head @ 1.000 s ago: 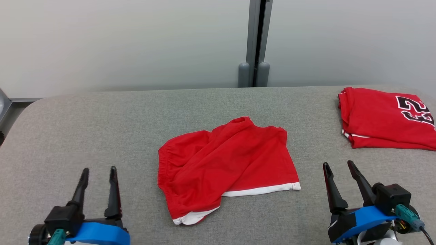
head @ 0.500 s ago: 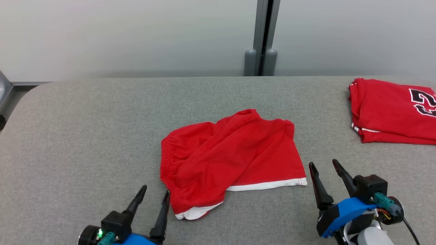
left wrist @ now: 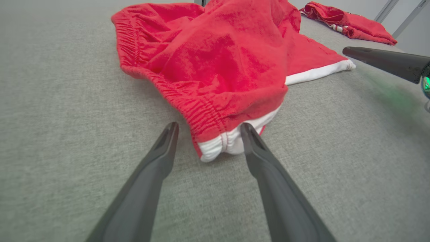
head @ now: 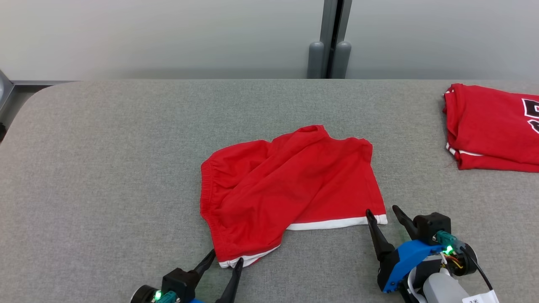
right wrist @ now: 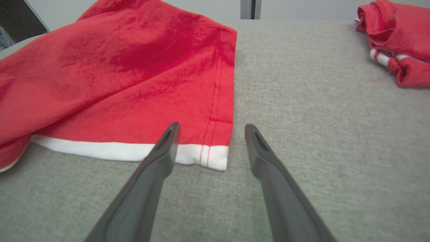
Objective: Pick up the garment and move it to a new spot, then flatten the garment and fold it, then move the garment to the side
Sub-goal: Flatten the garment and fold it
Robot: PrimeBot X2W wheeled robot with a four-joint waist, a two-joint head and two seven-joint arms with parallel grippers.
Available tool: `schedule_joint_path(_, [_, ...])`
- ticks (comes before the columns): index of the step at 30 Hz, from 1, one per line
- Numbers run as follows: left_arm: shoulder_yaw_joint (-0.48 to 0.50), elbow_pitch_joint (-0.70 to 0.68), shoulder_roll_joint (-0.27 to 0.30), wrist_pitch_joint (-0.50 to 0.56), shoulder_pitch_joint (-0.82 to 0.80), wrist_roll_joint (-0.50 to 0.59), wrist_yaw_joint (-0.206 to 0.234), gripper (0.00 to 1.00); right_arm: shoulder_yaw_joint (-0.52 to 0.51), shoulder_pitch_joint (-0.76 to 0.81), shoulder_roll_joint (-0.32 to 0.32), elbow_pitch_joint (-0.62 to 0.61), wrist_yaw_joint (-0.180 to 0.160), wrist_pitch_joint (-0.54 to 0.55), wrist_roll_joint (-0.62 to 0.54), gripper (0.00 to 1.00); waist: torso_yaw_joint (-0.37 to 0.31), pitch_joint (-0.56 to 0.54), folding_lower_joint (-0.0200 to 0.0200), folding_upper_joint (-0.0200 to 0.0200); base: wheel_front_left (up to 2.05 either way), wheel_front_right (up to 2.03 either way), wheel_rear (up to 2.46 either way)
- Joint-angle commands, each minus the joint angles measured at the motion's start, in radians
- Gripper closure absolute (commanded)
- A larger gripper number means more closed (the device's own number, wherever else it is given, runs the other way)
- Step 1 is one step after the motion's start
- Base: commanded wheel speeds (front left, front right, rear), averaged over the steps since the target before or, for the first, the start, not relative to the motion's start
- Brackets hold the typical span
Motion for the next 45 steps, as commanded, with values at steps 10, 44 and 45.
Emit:
schedule_joint_path(10, [-0.102,0.032,-0.001,-0.007,-0.067,-0.051,-0.002,0.00,0.014,-0.070,-0.001,0.169,0.000,-0.028,0.023,0.00,0.019,0.017,-0.0001,0.0000,0.00,0.00,0.00])
schedule_joint_path(44, [0.083,-0.227,0.084,-0.007,-0.002,-0.009,0.013,1.00,0.021,0.169,-0.026,-0.353,0.000,0.019,0.068,1.00,-0.039,-0.061,-0.0001,0.0000,0.00,0.00,0.00])
schedule_joint_path(45, [0.098,-0.242,0.082,-0.007,-0.013,-0.017,0.014,1.00,0.019,0.159,-0.026,-0.378,0.000,0.028,0.063,1.00,-0.043,-0.058,-0.0001,0.0000,0.00,0.00,0.00])
